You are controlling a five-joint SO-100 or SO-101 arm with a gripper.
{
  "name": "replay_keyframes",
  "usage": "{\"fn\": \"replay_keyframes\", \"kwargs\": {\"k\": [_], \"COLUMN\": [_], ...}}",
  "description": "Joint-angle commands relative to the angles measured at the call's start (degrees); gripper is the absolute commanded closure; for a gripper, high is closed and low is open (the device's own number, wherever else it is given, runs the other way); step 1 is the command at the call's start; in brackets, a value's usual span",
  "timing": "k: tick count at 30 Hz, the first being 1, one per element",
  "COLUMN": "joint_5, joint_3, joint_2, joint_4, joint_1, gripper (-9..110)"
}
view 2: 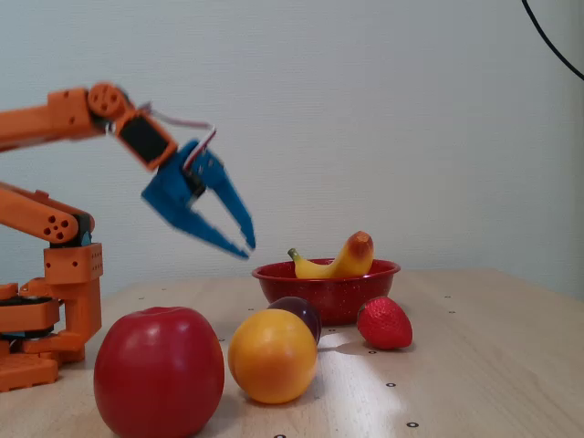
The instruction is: Put the banana in the red bowl.
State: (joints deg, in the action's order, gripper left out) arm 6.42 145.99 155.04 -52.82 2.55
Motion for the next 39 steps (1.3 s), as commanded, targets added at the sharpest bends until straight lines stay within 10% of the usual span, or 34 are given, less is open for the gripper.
{"fn": "replay_keyframes", "kwargs": {"k": [1, 15, 39], "joint_5": [2.29, 4.92, -8.00], "joint_3": [3.87, 32.70, 32.70], "joint_2": [4.66, 22.24, 29.97], "joint_4": [5.54, 19.78, 2.37], "joint_1": [-2.11, -4.39, -1.85], "gripper": [101, 101, 101]}}
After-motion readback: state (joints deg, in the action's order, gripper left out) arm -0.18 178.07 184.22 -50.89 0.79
